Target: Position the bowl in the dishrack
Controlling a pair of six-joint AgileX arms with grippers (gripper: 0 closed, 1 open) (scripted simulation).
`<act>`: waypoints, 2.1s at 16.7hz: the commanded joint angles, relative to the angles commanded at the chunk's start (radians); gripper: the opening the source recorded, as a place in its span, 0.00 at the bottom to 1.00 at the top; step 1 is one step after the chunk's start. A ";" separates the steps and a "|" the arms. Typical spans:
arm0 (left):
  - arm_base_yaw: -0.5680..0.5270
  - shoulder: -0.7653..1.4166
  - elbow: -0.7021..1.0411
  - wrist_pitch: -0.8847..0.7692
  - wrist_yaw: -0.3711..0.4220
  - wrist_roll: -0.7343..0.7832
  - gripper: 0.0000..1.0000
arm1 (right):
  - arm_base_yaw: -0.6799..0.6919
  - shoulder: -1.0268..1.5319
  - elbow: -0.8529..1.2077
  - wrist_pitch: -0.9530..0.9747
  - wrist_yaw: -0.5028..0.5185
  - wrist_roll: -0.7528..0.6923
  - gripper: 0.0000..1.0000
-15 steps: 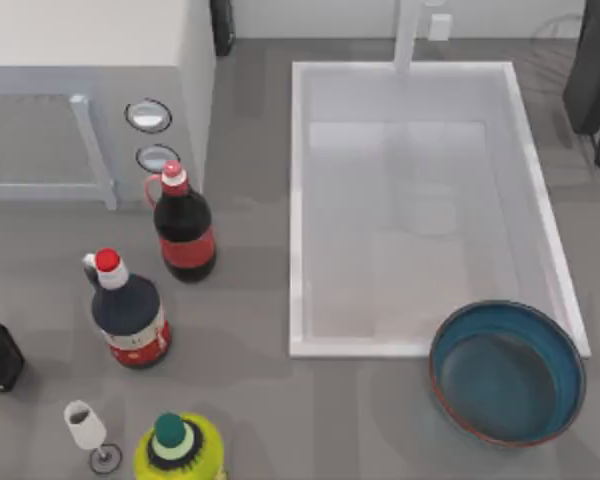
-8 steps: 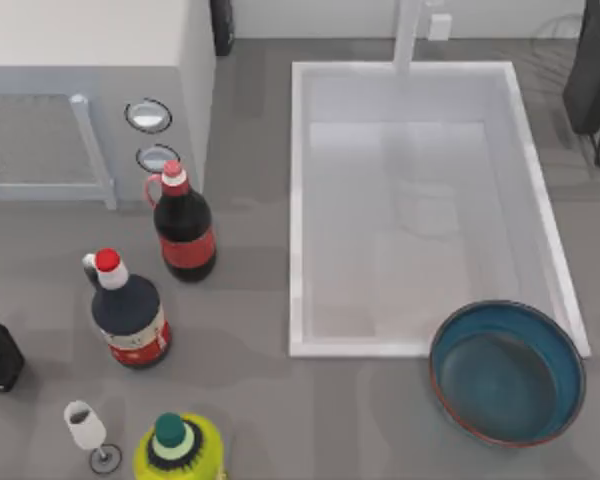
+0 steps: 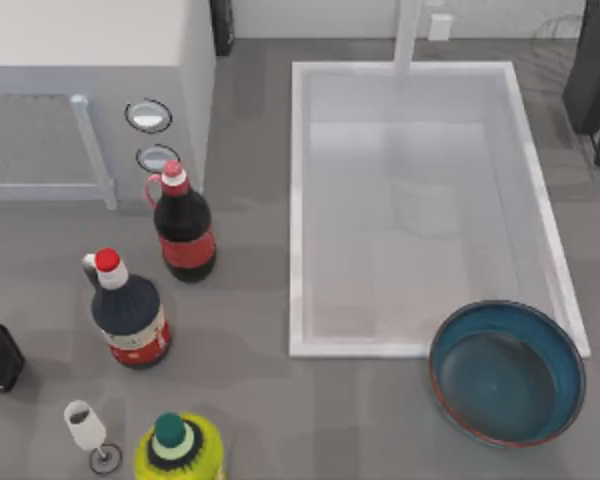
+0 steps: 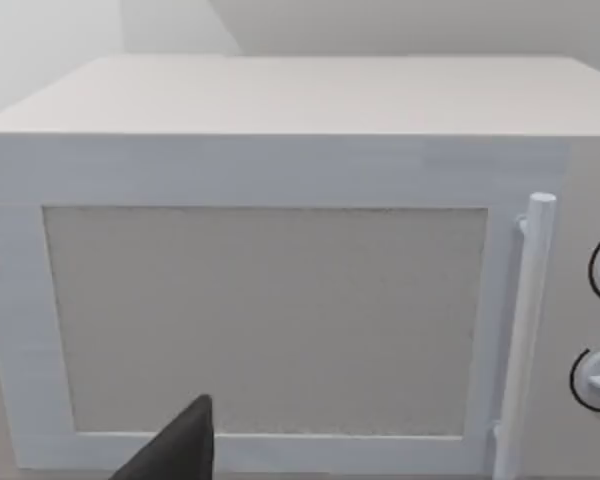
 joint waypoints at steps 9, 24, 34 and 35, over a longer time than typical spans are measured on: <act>0.000 0.000 0.000 0.000 0.000 0.000 1.00 | 0.144 0.541 0.413 -0.427 0.008 0.147 1.00; 0.000 0.000 0.000 0.000 0.000 0.000 1.00 | 0.145 0.690 0.244 -0.122 0.008 0.151 1.00; 0.000 0.000 0.000 0.000 0.000 0.000 1.00 | 0.145 0.738 0.176 -0.021 0.008 0.151 0.85; 0.000 0.000 0.000 0.000 0.000 0.000 1.00 | 0.145 0.738 0.176 -0.021 0.008 0.151 0.77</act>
